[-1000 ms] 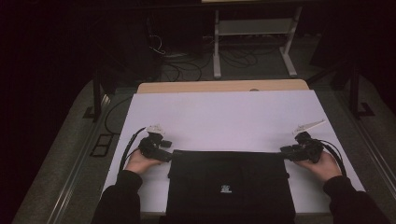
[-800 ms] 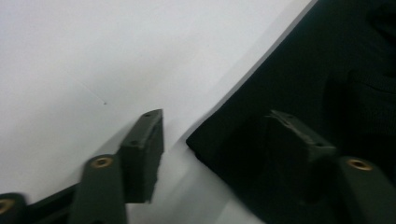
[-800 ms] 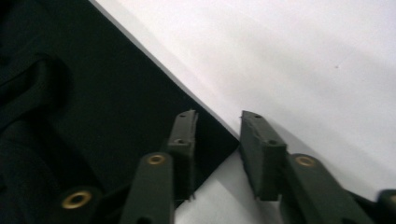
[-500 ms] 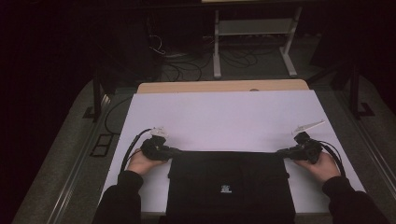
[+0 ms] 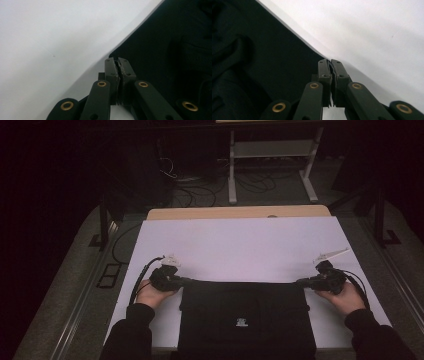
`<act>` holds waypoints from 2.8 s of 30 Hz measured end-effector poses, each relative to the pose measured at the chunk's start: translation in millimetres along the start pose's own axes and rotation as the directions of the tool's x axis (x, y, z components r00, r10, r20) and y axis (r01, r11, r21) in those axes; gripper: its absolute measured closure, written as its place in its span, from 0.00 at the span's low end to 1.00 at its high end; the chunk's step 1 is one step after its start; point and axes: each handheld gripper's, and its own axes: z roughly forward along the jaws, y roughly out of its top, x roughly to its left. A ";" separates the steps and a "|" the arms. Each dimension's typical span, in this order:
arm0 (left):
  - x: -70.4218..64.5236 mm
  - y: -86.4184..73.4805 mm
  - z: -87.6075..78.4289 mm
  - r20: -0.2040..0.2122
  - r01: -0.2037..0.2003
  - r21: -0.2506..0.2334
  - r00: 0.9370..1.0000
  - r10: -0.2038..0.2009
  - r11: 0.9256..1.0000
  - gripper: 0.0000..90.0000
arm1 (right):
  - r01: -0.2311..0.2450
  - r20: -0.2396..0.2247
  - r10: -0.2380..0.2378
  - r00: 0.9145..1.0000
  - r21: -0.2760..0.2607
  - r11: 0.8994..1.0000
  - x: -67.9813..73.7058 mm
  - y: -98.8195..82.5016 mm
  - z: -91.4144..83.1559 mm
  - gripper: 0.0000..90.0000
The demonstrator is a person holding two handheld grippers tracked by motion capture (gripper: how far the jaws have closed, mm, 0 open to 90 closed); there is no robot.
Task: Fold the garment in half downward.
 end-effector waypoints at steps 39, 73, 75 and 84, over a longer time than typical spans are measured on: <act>38.5 54.3 -34.3 -0.178 0.030 -0.053 0.983 -0.039 0.998 0.96 | 0.003 0.096 0.003 0.995 -0.065 0.998 -13.2 74.7 -13.6 0.96; 73.8 117.4 -29.2 -0.229 0.048 -0.108 0.971 -0.072 0.993 0.96 | 0.022 0.221 0.013 0.975 -0.154 0.988 -38.0 139.0 -14.1 0.95; 76.4 119.7 -27.2 -0.232 0.041 -0.102 0.971 -0.064 0.994 0.96 | 0.025 0.220 0.009 0.975 -0.149 0.989 -39.6 141.5 -11.4 0.95; 88.8 122.7 -24.2 -0.212 0.080 -0.143 0.971 -0.109 0.987 0.96 | 0.014 0.221 0.020 0.975 -0.152 0.988 -47.0 150.6 -7.8 0.95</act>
